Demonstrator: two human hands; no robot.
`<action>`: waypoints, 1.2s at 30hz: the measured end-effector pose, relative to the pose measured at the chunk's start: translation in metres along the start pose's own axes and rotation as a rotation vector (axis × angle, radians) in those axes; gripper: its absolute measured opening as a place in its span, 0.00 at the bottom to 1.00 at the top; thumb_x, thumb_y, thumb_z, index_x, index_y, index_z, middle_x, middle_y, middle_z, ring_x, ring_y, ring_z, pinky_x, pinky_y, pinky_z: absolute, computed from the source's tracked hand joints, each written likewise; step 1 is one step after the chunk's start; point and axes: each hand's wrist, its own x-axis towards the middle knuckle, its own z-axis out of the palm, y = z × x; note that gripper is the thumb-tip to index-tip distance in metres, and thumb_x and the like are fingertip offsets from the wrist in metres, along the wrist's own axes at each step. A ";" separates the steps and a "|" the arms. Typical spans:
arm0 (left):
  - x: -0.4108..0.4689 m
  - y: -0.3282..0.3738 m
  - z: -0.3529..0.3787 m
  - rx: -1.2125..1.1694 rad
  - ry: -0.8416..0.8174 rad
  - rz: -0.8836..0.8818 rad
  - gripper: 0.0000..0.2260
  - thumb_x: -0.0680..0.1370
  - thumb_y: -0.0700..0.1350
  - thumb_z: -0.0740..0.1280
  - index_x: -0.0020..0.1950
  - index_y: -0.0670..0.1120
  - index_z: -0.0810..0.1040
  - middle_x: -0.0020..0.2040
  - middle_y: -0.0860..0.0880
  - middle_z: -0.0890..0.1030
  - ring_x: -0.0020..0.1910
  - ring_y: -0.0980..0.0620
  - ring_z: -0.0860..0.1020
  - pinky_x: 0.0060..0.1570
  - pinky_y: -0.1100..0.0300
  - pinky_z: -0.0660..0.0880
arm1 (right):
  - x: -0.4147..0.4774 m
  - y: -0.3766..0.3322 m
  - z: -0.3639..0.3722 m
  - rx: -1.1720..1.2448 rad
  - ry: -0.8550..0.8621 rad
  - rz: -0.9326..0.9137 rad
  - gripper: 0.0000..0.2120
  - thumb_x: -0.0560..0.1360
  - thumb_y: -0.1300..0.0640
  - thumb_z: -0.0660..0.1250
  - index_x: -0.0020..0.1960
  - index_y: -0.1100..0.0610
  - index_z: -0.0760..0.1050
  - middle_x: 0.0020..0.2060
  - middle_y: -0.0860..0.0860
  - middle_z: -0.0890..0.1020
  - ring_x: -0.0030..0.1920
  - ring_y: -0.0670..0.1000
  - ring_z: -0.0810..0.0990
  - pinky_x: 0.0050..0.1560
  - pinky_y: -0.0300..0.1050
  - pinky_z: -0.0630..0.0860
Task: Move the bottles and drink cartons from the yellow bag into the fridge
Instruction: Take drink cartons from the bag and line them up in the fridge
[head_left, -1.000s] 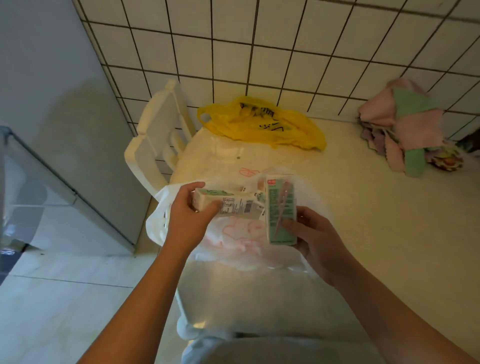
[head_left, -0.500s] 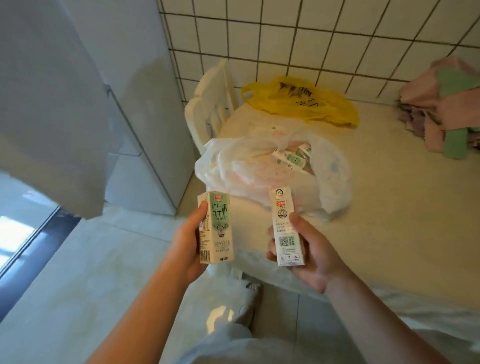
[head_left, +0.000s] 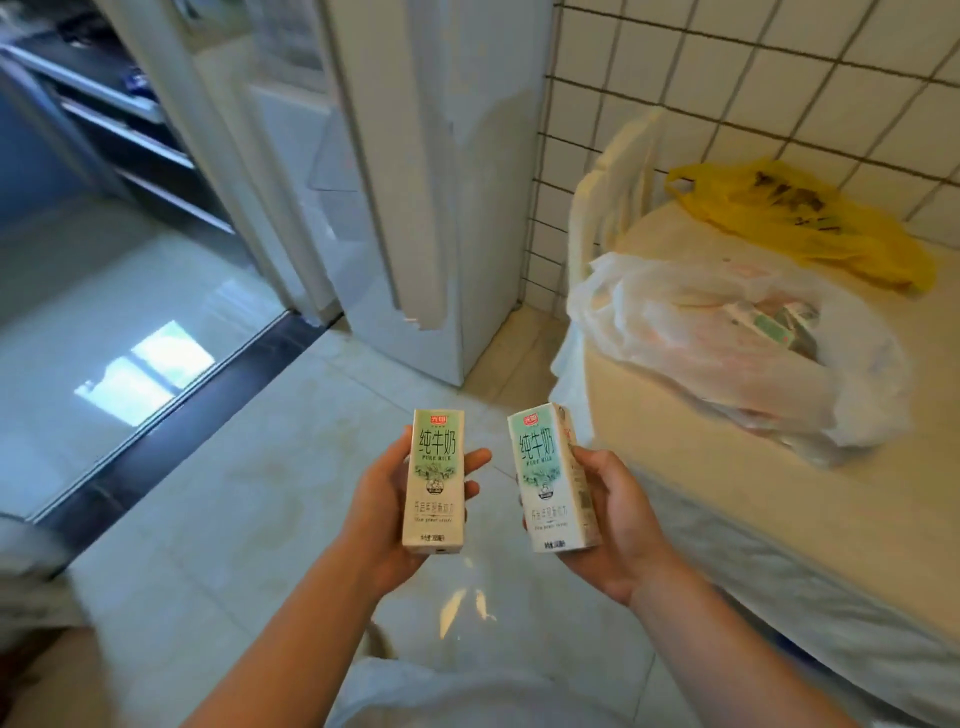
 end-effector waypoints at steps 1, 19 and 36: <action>-0.003 0.010 -0.016 -0.014 0.008 0.004 0.22 0.81 0.60 0.57 0.68 0.48 0.76 0.59 0.41 0.83 0.43 0.46 0.79 0.41 0.54 0.74 | 0.008 0.008 0.015 -0.019 -0.015 0.016 0.23 0.71 0.47 0.63 0.59 0.58 0.82 0.48 0.60 0.82 0.43 0.56 0.79 0.47 0.50 0.73; -0.047 0.222 -0.302 0.020 0.353 0.173 0.10 0.80 0.50 0.65 0.56 0.46 0.81 0.38 0.46 0.84 0.39 0.47 0.83 0.39 0.53 0.79 | 0.197 0.165 0.317 -0.370 0.070 0.090 0.12 0.78 0.52 0.66 0.57 0.56 0.79 0.39 0.54 0.83 0.37 0.54 0.83 0.38 0.46 0.76; 0.109 0.450 -0.328 0.268 0.351 0.374 0.12 0.83 0.49 0.59 0.52 0.51 0.83 0.44 0.47 0.86 0.42 0.45 0.84 0.41 0.52 0.78 | 0.412 0.079 0.480 -0.593 0.003 -0.248 0.13 0.80 0.57 0.65 0.63 0.47 0.72 0.47 0.52 0.86 0.49 0.55 0.85 0.50 0.57 0.82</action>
